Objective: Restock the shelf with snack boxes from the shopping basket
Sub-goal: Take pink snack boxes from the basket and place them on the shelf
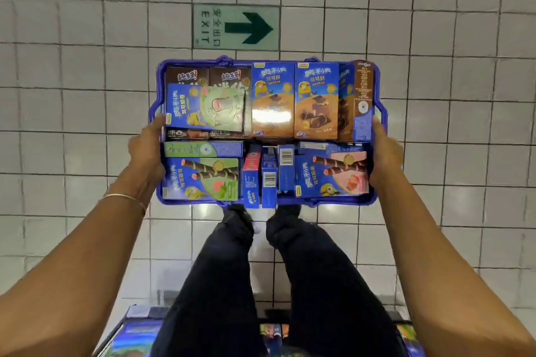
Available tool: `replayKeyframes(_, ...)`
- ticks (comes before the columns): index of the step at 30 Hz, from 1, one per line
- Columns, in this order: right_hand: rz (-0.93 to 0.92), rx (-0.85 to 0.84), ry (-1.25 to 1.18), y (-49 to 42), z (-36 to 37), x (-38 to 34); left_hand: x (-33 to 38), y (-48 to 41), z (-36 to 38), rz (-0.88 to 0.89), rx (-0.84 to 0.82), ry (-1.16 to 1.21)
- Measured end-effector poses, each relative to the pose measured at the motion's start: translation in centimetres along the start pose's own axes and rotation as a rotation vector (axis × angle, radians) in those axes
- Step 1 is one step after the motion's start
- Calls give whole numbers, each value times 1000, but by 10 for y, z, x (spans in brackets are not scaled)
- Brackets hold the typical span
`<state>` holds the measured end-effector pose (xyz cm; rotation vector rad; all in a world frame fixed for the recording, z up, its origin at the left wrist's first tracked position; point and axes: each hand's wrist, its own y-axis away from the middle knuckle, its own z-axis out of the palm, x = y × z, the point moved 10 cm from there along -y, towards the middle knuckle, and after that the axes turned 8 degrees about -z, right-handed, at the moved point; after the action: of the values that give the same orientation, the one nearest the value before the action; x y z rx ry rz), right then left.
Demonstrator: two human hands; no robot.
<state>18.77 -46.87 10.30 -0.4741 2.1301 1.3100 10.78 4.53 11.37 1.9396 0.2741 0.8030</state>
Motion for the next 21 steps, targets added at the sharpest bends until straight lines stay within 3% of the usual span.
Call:
replayKeyframes(7, -143, -101, 3, 90, -20, -165, 95, 128, -25, 76, -66, 63)
replayKeyframes(10, -184, -123, -27, 107, -9, -219, 130, 145, -34, 69, -16, 110)
replayKeyframes(21, -189, -78, 23, 54, 125, -369, 312, 77, 3, 65, -11, 167)
